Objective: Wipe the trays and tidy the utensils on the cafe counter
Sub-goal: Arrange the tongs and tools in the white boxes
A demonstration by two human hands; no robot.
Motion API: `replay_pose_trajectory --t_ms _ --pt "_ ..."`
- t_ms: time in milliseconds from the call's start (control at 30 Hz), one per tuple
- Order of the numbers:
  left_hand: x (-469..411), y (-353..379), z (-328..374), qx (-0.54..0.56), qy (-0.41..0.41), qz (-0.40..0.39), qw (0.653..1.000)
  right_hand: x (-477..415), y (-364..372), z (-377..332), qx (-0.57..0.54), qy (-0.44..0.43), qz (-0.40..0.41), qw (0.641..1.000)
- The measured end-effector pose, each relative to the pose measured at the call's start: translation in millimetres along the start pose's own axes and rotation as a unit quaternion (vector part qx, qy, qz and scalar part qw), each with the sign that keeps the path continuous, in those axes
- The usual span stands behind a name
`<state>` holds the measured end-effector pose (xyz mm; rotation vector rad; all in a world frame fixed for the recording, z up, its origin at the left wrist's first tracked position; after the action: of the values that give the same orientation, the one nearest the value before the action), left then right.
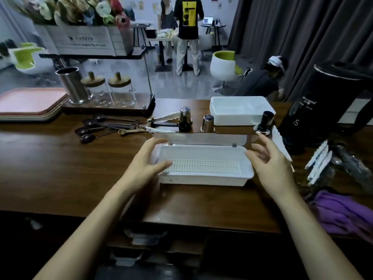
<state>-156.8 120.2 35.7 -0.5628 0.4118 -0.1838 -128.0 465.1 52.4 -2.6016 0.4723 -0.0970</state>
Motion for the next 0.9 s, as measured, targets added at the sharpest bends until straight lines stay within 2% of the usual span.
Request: replay_pose_trajectory --t_ms 67,200,600,667,800,900 --pt "-1.1 6.6 0.8 0.011 -0.003 -0.001 1.000 3.6 11.9 20.2 0.003 0.021 -0.051 0.998" --pt "-4.1 14.1 1.1 0.031 -0.009 -0.008 0.999 15.2 24.4 37.6 0.074 0.031 -0.069 0.994" --pt "9.6 31.7 -7.7 0.096 -0.065 -0.033 0.993 20.0 29.0 55.9 -0.022 0.076 -0.049 0.996" --pt "14.5 31.4 -6.8 0.097 -0.066 -0.034 0.993 17.3 28.7 56.5 -0.028 0.087 -0.032 0.995" --pt "27.6 28.6 -3.0 0.114 -0.068 -0.015 0.991 9.5 17.8 47.0 0.011 0.074 0.067 0.995" --pt "37.9 28.1 -3.2 0.156 -0.079 -0.017 0.984 -2.2 24.1 38.0 0.007 0.061 0.073 0.995"
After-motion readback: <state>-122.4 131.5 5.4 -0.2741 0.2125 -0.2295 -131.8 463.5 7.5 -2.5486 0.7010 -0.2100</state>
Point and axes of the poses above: each hand's wrist, its own x-axis away from the middle knuckle, its own y-axis out of the palm, z = x × y, the point moved 8 cm from there along -x, towards the middle knuckle, and after that the axes turned 11 degrees about y, right-handed, at the moved point
